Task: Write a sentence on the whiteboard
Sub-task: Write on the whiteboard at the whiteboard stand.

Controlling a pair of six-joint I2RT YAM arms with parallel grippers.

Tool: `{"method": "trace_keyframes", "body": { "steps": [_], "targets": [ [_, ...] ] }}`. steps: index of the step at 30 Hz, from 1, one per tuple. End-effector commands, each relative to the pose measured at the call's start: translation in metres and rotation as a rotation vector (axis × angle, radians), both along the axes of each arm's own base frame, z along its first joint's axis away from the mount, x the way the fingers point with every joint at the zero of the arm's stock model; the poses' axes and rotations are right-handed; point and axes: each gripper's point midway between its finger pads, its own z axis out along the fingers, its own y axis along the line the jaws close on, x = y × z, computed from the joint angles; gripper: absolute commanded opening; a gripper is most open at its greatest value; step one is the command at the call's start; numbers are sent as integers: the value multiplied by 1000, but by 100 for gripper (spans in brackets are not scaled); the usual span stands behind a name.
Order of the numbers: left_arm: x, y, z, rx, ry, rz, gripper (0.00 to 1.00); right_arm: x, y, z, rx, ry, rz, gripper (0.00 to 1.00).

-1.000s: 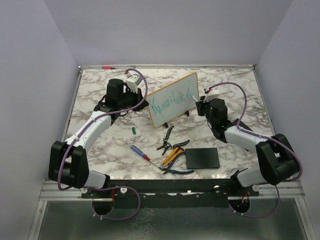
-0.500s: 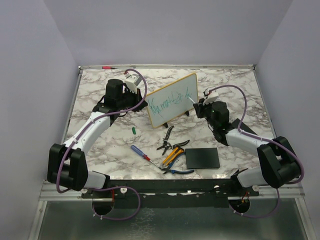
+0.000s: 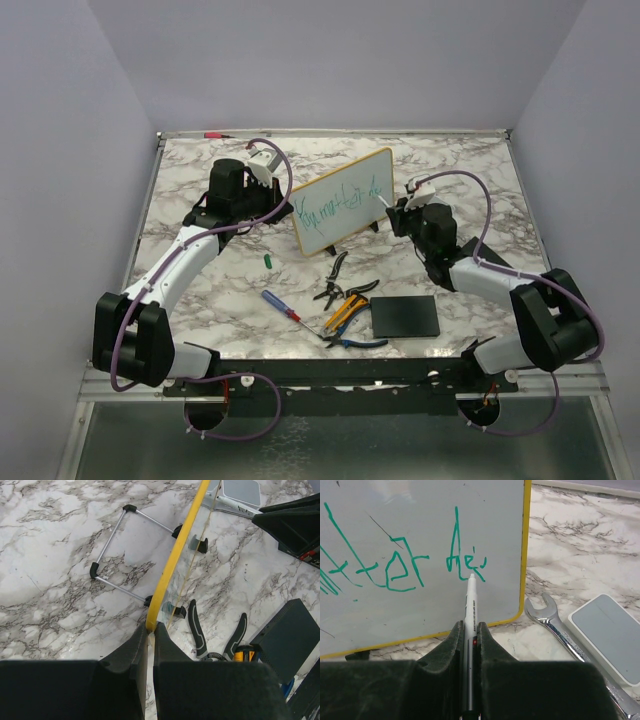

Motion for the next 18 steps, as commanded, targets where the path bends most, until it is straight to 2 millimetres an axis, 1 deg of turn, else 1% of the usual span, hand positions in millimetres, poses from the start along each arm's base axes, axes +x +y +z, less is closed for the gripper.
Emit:
{"method": "trace_keyframes", "body": {
  "steps": [1,18],
  "targets": [
    [3,3,5,18,-44,9,3,7,5,6,-4,-30,11,1],
    [2,2,4,19,-40,4,3,15,4,12,-8,-57,-13,1]
  ]
}}
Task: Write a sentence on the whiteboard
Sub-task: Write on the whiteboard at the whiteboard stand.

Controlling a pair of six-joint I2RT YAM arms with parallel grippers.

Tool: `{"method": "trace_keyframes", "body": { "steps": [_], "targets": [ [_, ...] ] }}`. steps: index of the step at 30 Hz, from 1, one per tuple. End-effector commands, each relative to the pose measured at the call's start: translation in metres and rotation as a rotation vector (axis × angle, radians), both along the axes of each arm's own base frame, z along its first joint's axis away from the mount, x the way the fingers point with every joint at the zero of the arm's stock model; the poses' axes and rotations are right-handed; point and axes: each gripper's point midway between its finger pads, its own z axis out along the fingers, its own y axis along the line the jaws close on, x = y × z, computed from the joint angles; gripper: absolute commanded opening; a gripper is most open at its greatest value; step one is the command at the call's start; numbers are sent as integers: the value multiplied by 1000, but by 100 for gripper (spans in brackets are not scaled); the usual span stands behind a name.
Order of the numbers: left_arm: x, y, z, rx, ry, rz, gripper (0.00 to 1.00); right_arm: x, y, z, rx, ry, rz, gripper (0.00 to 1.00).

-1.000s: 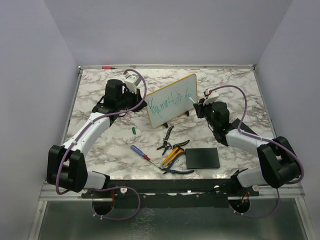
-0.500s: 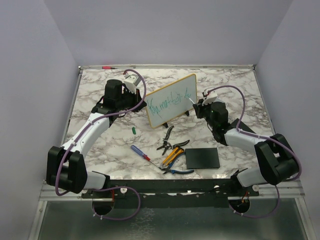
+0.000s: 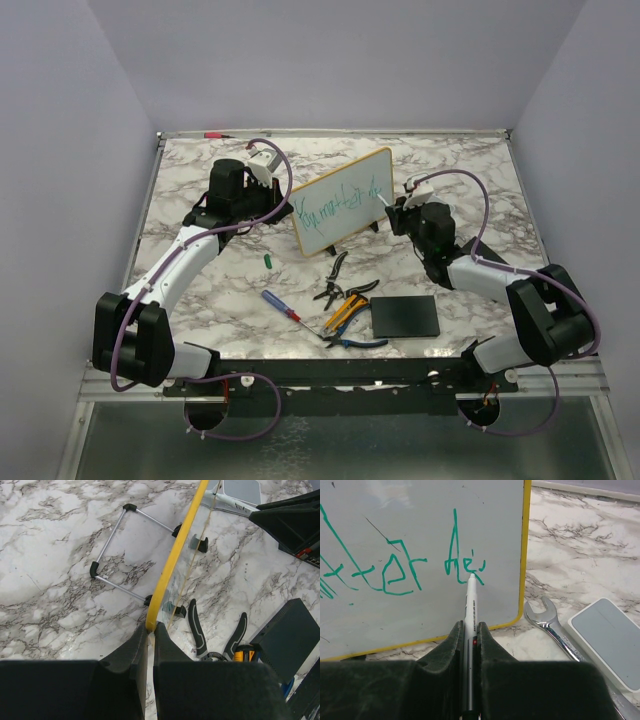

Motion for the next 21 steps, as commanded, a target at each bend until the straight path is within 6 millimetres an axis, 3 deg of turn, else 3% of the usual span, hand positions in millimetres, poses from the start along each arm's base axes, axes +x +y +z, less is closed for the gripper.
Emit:
{"method": "trace_keyframes", "body": {
  "steps": [1,11,21],
  "targets": [
    [2,2,5,18,-44,3,3,10,2,16,-1,-56,-14,1],
    [3,3,4,24,-42,7,3,17,2,29,4,-97,-28,1],
    [2,3,5,24,-46,7,3,22,-9,20,-13,-71,-72,1]
  ]
}}
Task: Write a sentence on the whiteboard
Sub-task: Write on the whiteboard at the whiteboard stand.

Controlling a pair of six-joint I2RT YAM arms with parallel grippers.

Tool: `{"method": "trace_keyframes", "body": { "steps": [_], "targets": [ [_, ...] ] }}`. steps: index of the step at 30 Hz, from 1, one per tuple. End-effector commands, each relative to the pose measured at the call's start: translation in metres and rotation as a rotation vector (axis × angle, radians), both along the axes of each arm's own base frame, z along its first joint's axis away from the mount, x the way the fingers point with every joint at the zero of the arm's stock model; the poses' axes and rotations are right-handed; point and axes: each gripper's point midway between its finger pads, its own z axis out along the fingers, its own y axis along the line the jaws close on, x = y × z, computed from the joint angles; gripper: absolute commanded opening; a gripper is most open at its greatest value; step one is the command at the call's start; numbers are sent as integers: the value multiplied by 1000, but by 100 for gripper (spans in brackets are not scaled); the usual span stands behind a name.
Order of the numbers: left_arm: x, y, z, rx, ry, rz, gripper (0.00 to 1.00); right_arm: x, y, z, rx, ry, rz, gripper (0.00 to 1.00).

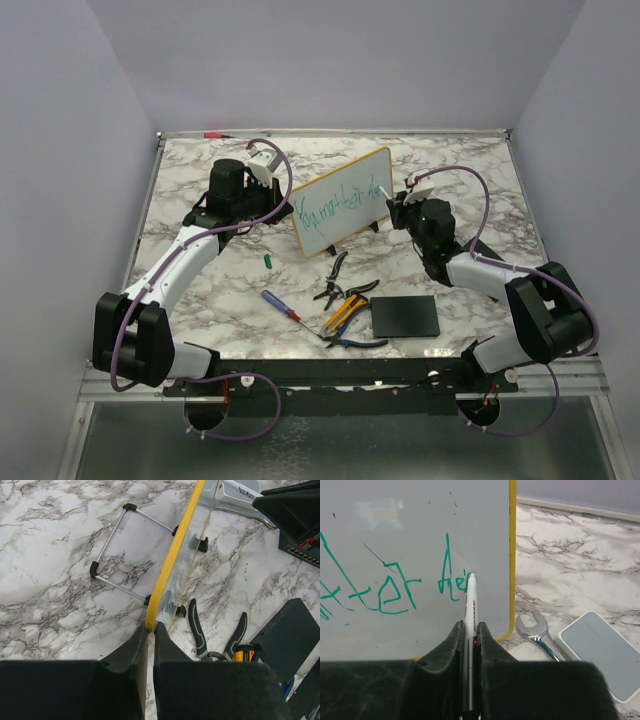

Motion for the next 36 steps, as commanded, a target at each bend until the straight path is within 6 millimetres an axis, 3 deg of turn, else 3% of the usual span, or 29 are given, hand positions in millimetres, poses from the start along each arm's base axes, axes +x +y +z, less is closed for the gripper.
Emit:
{"method": "trace_keyframes", "body": {
  "steps": [1,19,29,36],
  "targets": [
    [3,3,6,24,-48,8,3,10,-7,4,-10,-15,-41,1],
    [3,5,5,30,-47,17,3,4,2,-7,-45,19,32,1],
    [5,7,4,34,-46,30,3,-9,-16,18,-8,-58,-36,1],
    [5,6,3,34,-43,29,3,-2,-16,20,38,-34,-8,1]
  ]
}}
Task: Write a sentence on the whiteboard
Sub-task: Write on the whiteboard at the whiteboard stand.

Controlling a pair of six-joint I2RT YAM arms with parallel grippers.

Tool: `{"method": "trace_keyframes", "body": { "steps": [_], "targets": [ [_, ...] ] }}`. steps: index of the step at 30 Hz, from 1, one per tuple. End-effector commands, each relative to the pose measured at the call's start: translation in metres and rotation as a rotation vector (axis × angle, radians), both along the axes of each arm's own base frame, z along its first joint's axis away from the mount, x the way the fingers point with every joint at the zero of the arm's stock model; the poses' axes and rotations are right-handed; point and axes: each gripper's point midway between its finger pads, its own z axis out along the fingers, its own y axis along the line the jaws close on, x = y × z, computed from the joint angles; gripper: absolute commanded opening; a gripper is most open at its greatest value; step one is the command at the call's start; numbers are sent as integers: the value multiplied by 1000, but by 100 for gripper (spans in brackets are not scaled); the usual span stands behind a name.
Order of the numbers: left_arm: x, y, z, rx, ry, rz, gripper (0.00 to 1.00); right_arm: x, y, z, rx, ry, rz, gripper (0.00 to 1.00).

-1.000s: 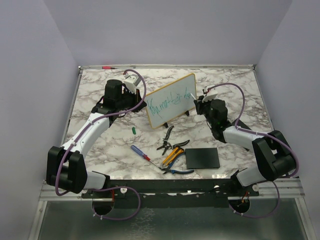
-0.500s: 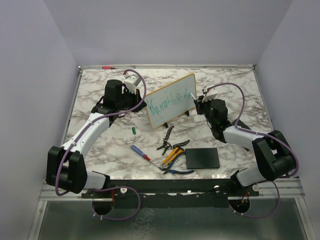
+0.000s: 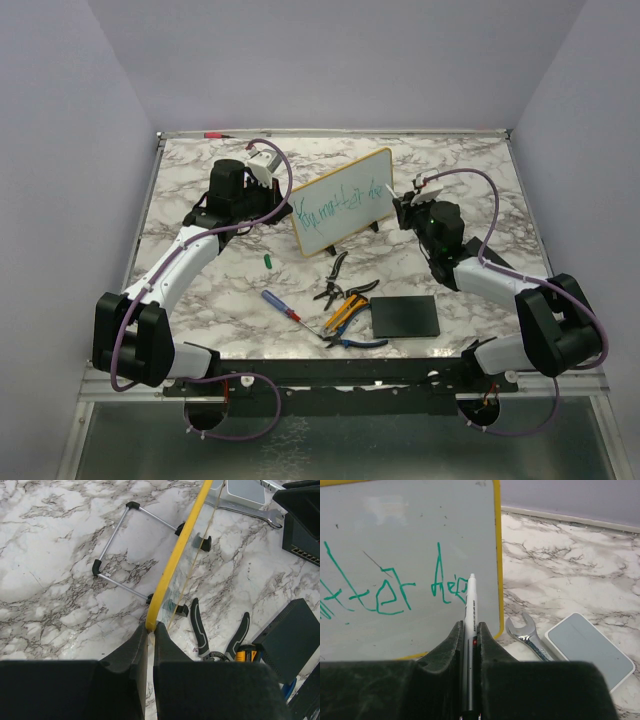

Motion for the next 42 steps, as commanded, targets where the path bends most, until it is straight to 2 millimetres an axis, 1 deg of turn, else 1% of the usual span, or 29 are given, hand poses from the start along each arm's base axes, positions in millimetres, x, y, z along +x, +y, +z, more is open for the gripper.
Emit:
{"method": "trace_keyframes", "body": {
  "steps": [1,4,8,15,24,32,42],
  "targets": [
    [3,4,5,22,-44,13,3,6,-5,5,53,10,11,1],
    [4,4,4,24,-43,15,3,8,-9,4,72,17,17,1],
    [4,3,4,20,-41,9,3,9,0,2,83,28,71,1],
    [4,3,3,20,-38,8,3,10,10,6,79,15,124,1],
    [4,1,2,18,-33,3,3,20,5,1,69,29,81,1],
    [4,1,3,16,-32,2,3,20,3,-14,61,68,69,1],
    [3,0,5,12,-36,-3,3,3,7,-41,76,157,100,1]
  ]
}}
